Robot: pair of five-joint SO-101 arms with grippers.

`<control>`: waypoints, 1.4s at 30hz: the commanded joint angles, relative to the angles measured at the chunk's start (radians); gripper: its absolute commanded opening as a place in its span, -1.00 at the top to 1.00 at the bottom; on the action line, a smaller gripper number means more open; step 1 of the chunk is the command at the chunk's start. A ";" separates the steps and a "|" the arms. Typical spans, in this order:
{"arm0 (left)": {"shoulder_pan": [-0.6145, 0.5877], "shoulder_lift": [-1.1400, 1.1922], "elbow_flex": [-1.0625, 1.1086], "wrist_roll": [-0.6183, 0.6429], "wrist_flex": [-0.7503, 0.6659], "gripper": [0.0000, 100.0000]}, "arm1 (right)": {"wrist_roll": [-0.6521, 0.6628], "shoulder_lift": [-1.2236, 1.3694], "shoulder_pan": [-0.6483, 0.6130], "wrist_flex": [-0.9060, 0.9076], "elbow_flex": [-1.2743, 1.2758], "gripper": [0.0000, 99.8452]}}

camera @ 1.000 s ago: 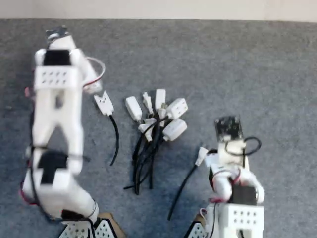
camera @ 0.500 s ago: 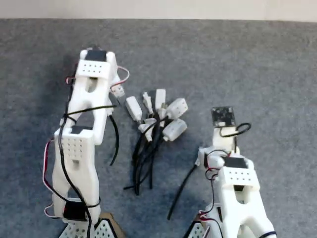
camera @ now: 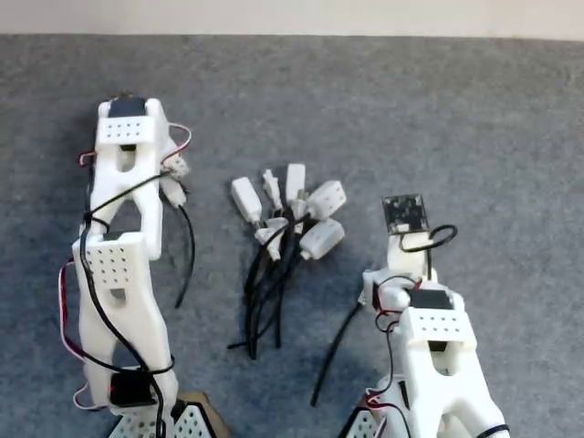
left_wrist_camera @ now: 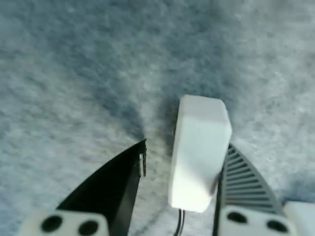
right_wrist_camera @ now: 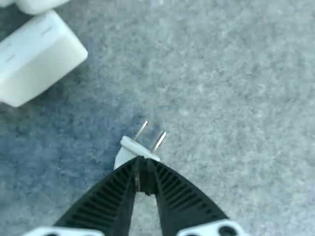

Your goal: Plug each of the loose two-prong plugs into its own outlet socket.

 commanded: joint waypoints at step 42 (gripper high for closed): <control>0.007 -0.285 0.047 -0.083 0.084 0.54 | 0.011 0.013 -0.015 -0.028 0.002 0.99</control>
